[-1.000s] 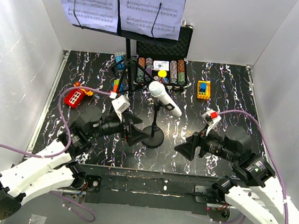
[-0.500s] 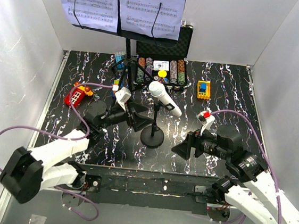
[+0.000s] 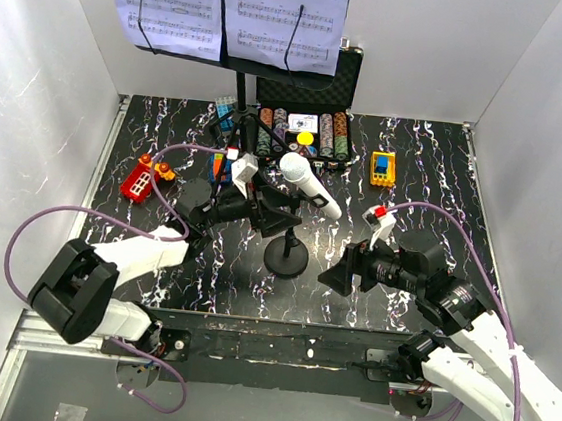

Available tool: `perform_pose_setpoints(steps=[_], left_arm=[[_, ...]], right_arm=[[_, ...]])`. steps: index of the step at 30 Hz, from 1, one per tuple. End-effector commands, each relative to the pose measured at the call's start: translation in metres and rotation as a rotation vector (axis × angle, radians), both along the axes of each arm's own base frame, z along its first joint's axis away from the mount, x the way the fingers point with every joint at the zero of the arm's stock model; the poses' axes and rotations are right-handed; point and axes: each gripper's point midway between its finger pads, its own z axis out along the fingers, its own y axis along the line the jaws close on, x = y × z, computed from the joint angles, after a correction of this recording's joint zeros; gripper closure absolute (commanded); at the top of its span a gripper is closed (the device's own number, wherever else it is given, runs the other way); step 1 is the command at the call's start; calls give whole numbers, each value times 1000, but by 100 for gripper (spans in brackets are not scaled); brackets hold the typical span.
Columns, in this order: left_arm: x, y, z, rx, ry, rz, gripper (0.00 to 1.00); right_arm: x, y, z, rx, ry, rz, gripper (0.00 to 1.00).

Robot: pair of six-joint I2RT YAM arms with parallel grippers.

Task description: Pack up the instrument practice props

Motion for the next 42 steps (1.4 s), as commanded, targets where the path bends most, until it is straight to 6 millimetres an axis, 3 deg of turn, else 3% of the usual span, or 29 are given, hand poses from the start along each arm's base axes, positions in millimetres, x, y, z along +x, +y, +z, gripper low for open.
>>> perform_pose_setpoints(steps=[1, 7, 11, 15, 22, 28, 32, 42], left_arm=[[0, -8, 13, -26, -34, -61, 40], [5, -7, 8, 2, -25, -38, 63], [9, -3, 10, 4, -32, 15, 86], [4, -2, 17, 7, -77, 69, 100], [-21, -25, -5, 203, -225, 162, 100], [-16, -6, -5, 154, -259, 433, 100], [-16, 7, -2, 161, -314, 565, 100], [-34, 12, -13, 213, -359, 673, 100]], right_arm=[[6, 7, 12, 51, -37, 7, 13], [9, 10, 12, 64, -32, -8, 13], [13, 12, 11, 86, -25, -32, 13], [21, 12, 12, 124, -29, -85, 13], [35, 23, 16, 241, -24, -145, 13], [45, 32, 21, 316, 11, -188, 13], [44, 42, 12, 328, 81, -160, 16], [37, 57, -17, 307, 197, -99, 24]])
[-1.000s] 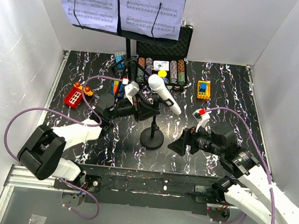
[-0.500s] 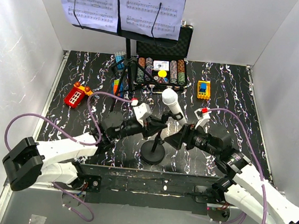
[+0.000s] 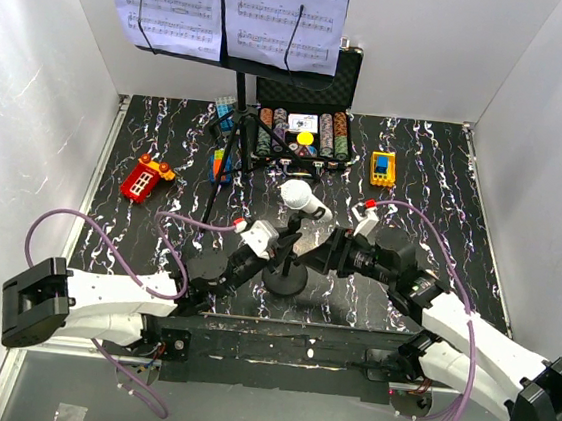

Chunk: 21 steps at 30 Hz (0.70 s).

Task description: Pack up the instrument practice props

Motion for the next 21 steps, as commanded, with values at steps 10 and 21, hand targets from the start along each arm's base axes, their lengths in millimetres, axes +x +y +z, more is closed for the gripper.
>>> perform_pose_setpoints(steps=[10, 21], left_arm=[[-4, 16, -8, 58, -32, 140, 100], [-6, 24, -14, 58, -3, 155, 100]], right_arm=[[-3, 21, 8, 110, 16, 82, 31], [2, 37, 3, 149, 41, 135, 55]])
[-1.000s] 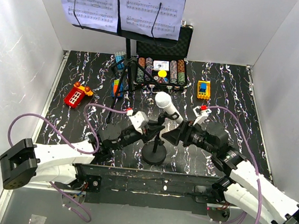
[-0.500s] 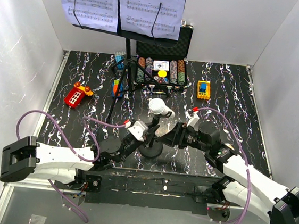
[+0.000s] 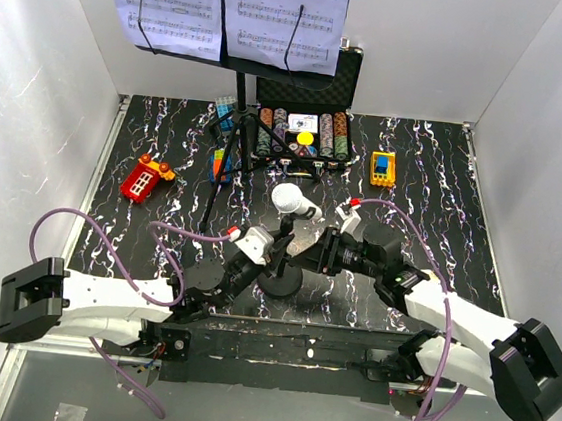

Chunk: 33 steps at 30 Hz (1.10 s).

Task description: Pack up the instrument practice props

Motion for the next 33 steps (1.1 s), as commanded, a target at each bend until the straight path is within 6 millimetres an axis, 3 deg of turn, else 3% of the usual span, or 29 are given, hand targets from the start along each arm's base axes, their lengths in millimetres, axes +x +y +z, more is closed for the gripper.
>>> perform_pose_setpoints(steps=[1, 7, 12, 16, 26, 33], left_arm=[[0, 8, -15, 60, 11, 24, 100], [0, 9, -18, 58, 26, 28, 100], [-1, 13, -18, 60, 33, 38, 100], [1, 16, -21, 75, 49, 61, 100], [2, 20, -37, 119, 79, 106, 100], [2, 11, -45, 169, 90, 118, 100]], right_arm=[[6, 12, 22, 85, -56, 27, 56], [6, 20, 27, 136, -53, 58, 62], [4, 22, 26, 144, -72, 82, 99], [3, 17, 19, 70, -145, 89, 99], [16, -12, -10, -314, -584, -8, 99], [33, -32, -12, -541, -783, -121, 99]])
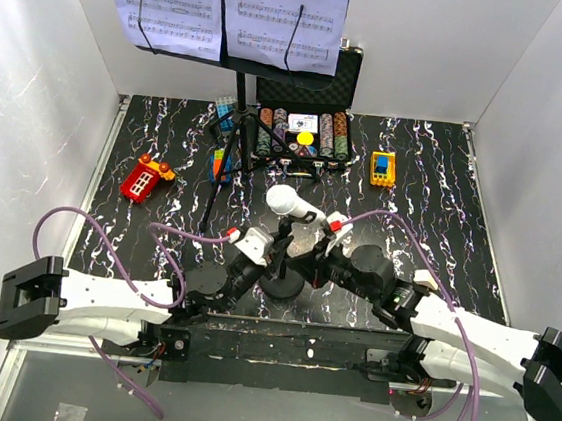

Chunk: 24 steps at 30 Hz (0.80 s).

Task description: Pack up the instrument practice props

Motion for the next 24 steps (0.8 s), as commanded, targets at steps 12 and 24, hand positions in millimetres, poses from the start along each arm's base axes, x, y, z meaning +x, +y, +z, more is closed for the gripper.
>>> perform_pose_setpoints(steps=[12, 24], left_arm=[[0, 2, -71, 227, 84, 59, 100], [-3, 11, -90, 224, 124, 72, 100]], right_arm=[[41, -65, -9, -569, -607, -418, 99], [42, -53, -6, -664, -764, -446, 99]])
